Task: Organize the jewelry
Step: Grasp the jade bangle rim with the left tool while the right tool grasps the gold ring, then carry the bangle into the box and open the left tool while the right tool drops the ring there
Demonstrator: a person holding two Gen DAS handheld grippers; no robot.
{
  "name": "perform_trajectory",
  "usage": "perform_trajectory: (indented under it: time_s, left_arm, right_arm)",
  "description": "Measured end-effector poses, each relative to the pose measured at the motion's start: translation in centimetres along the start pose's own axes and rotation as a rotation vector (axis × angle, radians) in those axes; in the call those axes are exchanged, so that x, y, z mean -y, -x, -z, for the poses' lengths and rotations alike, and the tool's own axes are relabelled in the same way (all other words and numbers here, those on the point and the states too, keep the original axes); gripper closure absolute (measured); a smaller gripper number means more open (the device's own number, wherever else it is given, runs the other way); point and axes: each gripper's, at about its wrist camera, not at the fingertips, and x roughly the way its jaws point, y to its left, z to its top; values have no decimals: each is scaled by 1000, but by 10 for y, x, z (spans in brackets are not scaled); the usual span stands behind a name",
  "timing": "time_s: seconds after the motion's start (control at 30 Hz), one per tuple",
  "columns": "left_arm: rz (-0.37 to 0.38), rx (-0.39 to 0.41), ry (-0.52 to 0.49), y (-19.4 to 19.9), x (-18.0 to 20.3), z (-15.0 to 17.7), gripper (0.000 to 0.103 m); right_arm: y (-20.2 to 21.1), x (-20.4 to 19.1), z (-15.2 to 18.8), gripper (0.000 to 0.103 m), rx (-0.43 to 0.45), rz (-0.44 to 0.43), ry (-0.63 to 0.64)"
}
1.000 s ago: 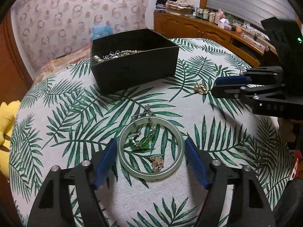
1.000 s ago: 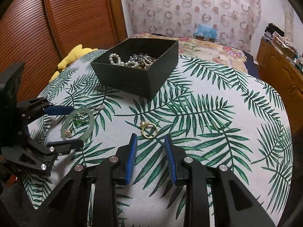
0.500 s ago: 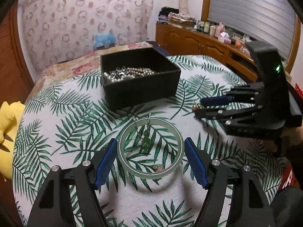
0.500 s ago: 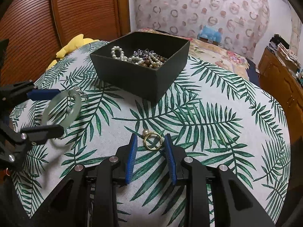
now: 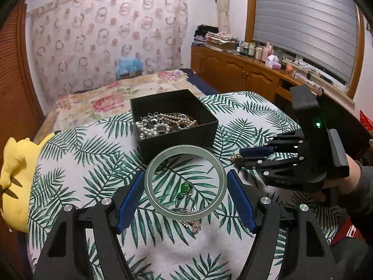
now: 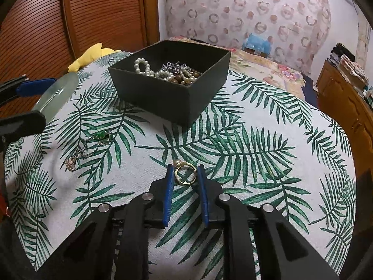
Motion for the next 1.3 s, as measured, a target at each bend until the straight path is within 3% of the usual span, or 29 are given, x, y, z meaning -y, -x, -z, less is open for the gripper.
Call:
perform_trajectory:
  time_s: [0.33, 0.57, 1.0, 1.3]
  left_arm:
    - [-24, 0, 13, -6, -12, -7, 34]
    - [-44, 24, 13, -11, -22, -26, 34]
    - [-67, 19, 8, -40, -40, -60, 34]
    - [-64, -1, -5, -69, -46, -76, 34]
  right_arm:
    - [17, -6, -9, 81, 49, -23, 10]
    - [36, -6, -42, 81, 129, -46, 37]
    - [8, 7, -89, 80, 158, -81, 13]
    - [0, 20, -85, 79, 161, -77, -33]
